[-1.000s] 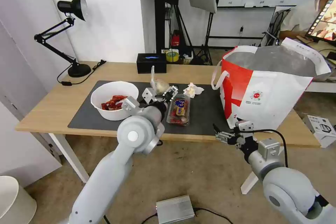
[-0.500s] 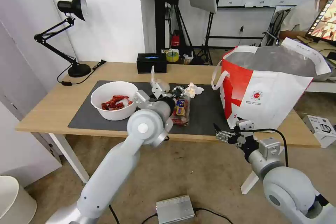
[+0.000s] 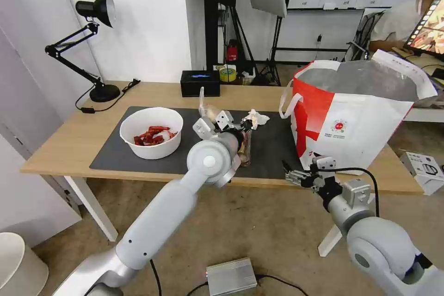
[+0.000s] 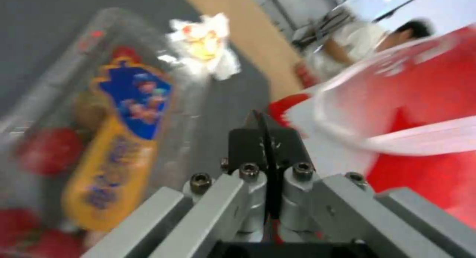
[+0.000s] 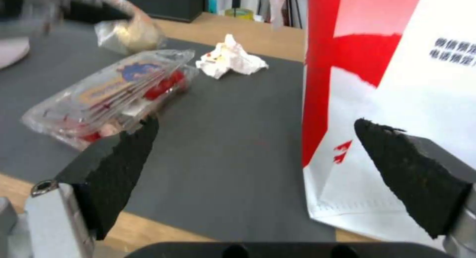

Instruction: Pick up the trash from the table and place it into the takeout bag.

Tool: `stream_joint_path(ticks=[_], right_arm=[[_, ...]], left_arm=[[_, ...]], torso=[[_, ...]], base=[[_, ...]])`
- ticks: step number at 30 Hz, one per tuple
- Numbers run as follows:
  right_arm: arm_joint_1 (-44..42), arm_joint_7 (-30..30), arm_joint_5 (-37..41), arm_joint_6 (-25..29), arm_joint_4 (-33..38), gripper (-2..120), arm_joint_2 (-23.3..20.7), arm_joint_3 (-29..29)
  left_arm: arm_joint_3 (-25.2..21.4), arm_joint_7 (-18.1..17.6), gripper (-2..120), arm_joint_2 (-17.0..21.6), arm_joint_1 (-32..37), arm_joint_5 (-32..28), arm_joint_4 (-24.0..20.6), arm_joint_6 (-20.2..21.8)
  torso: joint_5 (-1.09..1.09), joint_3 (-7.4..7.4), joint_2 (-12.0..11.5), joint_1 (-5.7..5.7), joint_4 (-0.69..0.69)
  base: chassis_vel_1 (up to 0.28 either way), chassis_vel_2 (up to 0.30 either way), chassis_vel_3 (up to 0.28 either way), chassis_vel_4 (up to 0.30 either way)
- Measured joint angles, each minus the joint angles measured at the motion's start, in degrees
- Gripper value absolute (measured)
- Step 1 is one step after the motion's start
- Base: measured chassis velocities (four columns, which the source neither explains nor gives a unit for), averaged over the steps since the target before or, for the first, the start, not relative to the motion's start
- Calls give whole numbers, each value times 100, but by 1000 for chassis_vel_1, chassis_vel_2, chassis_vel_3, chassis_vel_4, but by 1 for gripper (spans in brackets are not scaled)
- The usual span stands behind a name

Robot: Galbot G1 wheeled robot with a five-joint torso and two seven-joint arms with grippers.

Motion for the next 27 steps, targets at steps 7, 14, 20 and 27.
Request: stream_joint_path(ticks=[7,14,20,27], right_arm=[[75,20,84,18,-15,100,-48,36],[96,73,233,19,-15,100,-48,39],[228,325,957,5,14,100,-90,71],[330,517,1563,-34,44,100,-106,96]], left_arm=[[182,-116,0,240,-7,284,119,489],[421,50,0,435,-66,934,177,699],[554,136,0,502,27,1185,152,805],[659,180,0,553,37,1313,125,825]], torso=[[0,0,0,0,1],[-1,0,0,0,0],[-1,0,0,0,1],[0,0,0,0,0]], base=[[0,0,0,0],[0,0,0,0],[0,0,0,0],[0,0,0,0]])
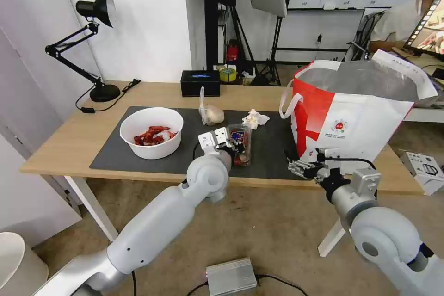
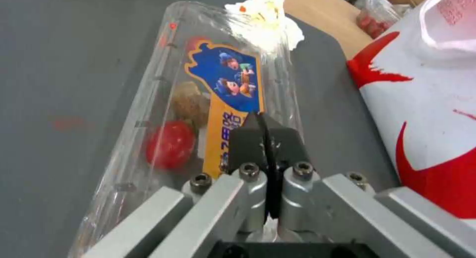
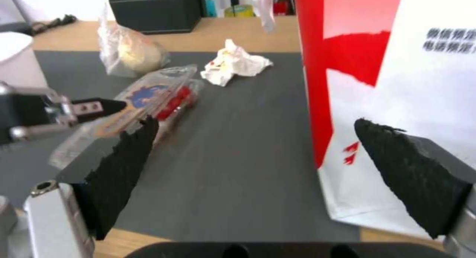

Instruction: Pick up the trash from the table and place it into the takeout bag.

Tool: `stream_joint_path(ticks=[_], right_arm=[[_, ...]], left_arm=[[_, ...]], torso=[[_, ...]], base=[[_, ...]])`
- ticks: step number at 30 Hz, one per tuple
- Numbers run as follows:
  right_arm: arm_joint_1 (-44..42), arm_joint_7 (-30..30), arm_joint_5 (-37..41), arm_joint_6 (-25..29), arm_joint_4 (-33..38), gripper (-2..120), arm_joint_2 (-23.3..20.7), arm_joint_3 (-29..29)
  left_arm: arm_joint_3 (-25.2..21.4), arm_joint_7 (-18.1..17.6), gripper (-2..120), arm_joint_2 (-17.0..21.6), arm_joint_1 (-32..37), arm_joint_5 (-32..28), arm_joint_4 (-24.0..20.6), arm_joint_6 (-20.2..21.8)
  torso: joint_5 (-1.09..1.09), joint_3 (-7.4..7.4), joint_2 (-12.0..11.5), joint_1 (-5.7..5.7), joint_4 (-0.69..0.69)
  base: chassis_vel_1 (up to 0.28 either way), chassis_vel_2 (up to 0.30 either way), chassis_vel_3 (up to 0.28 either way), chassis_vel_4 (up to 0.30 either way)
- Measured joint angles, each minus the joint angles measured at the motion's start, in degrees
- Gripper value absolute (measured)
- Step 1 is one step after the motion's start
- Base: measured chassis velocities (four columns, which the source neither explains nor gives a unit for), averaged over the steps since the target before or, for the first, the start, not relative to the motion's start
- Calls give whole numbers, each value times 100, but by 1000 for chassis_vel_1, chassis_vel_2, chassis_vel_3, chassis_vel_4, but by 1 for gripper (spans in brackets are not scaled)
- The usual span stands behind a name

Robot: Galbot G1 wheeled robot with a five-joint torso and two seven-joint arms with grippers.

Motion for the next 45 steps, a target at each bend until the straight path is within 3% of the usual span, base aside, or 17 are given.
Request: stream_joint_path(ticks=[25,35,45], right_arm=[[564,606,1811,72,-89,100,-34,12],[849,763,2434,73,-257,100,39,-62],[930,789,2578,71,-392,100,119,-86]], left_arm=[[527,379,0,174,-21,1322,123,230],[592,401,0,159,-5,1363,142,244],[434,362,0,269,-42,1403,4,234]], torso=[[0,0,0,0,0],[0,0,0,0,0],[0,0,0,0,0]], base=[[0,0,0,0],[0,0,0,0],[0,0,0,0]])
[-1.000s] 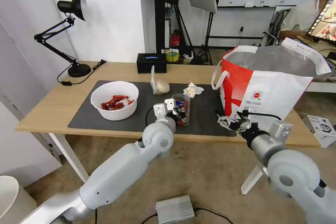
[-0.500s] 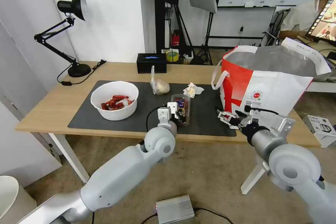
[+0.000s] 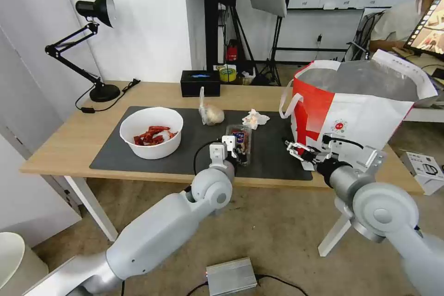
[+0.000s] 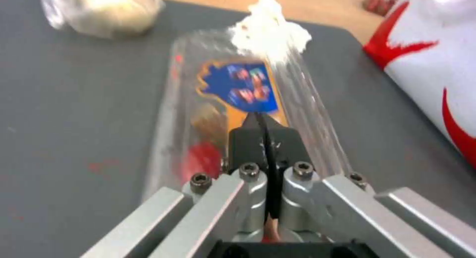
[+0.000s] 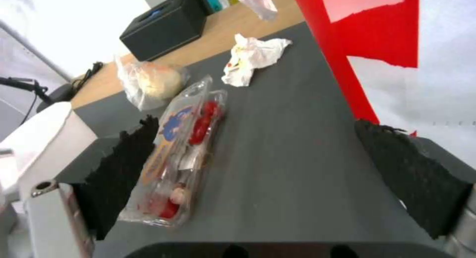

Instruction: Pick up the trash from the table and place it into the takeout bag.

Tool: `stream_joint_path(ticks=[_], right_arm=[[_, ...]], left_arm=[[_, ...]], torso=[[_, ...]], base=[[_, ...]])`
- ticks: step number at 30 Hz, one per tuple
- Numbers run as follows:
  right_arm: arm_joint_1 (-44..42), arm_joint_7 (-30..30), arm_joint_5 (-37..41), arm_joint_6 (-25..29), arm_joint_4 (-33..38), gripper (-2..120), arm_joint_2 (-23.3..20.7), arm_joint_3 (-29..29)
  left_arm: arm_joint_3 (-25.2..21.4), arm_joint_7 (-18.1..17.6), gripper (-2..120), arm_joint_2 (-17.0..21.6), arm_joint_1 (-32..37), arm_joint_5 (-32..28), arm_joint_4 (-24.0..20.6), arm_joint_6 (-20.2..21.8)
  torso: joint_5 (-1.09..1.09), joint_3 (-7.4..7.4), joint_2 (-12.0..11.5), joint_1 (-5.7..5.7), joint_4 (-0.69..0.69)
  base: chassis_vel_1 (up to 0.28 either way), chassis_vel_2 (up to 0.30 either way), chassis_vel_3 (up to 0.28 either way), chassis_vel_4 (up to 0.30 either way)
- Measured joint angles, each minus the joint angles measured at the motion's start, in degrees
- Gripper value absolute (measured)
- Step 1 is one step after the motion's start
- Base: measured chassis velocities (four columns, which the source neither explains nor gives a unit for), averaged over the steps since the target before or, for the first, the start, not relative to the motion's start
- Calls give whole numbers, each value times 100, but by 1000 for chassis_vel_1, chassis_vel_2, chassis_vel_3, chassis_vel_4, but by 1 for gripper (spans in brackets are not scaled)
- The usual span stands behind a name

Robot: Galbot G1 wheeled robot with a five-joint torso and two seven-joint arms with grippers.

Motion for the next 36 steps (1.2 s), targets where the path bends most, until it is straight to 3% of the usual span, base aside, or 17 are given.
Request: stream_joint_path(ticks=[8,36], right_arm=[[159,30,138,-1,-89,100,45,-24],[743,280,626,-17,-605,100,406,-321]], left_arm=[[-53,4,0,176,158,19,-130,0],[2,5,0,267,437,33,-428,13]], torso=[[0,0,0,0,0],[0,0,0,0,0]], base=[[0,0,0,0],[0,0,0,0]])
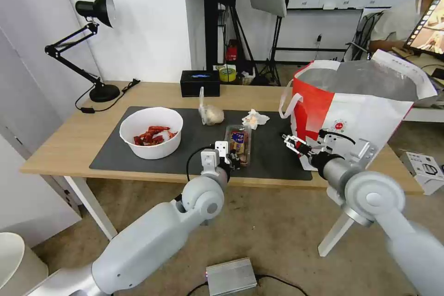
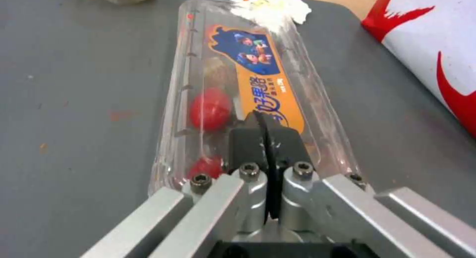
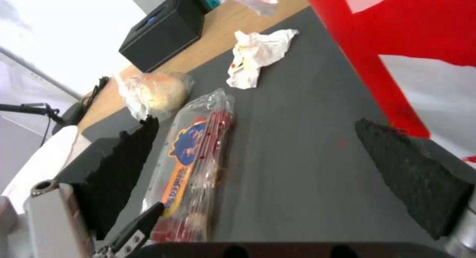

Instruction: Pick up the trash from the table and place it into the takeout bag.

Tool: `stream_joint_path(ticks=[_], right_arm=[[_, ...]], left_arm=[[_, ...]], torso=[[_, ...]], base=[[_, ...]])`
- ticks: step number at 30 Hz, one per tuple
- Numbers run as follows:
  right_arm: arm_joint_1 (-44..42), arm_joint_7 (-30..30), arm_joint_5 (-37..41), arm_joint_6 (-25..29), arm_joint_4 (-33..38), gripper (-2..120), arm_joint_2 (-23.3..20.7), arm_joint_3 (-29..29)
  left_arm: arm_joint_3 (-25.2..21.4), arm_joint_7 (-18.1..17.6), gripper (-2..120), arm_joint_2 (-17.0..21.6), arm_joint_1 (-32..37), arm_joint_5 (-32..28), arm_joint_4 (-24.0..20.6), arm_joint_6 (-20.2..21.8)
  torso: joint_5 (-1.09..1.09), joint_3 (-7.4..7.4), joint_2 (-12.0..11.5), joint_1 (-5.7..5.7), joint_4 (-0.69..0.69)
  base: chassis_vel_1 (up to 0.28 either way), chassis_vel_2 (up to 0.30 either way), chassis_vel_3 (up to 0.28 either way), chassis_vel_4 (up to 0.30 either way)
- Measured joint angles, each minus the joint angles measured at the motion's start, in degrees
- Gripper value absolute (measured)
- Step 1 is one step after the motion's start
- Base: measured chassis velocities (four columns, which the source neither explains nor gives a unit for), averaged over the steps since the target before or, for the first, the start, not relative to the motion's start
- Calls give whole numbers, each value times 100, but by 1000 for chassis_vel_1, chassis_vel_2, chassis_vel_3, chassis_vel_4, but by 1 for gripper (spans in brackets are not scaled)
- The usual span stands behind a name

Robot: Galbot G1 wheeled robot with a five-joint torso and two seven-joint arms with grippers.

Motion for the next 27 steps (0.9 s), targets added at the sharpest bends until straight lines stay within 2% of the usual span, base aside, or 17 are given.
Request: stream_joint_path(ticks=[8,16,27], right_arm=[[236,126,187,-124,-172,100,142,-160],[677,610,797,-340,-458,100,448,-375],[1223,904,952,-582,-855,100,674,-655]], left_arm=[[19,-16,0,-11,13,-1,-20,0],[24,-26,0,-1,16,-1,-30,-6],[-49,-64,0,-15,77,-4,-47,-18]], torso=[[0,0,0,0,0],[-1,0,0,0,0],[0,0,0,0,0]], base=[[0,0,0,0],[0,0,0,0],[0,0,0,0]])
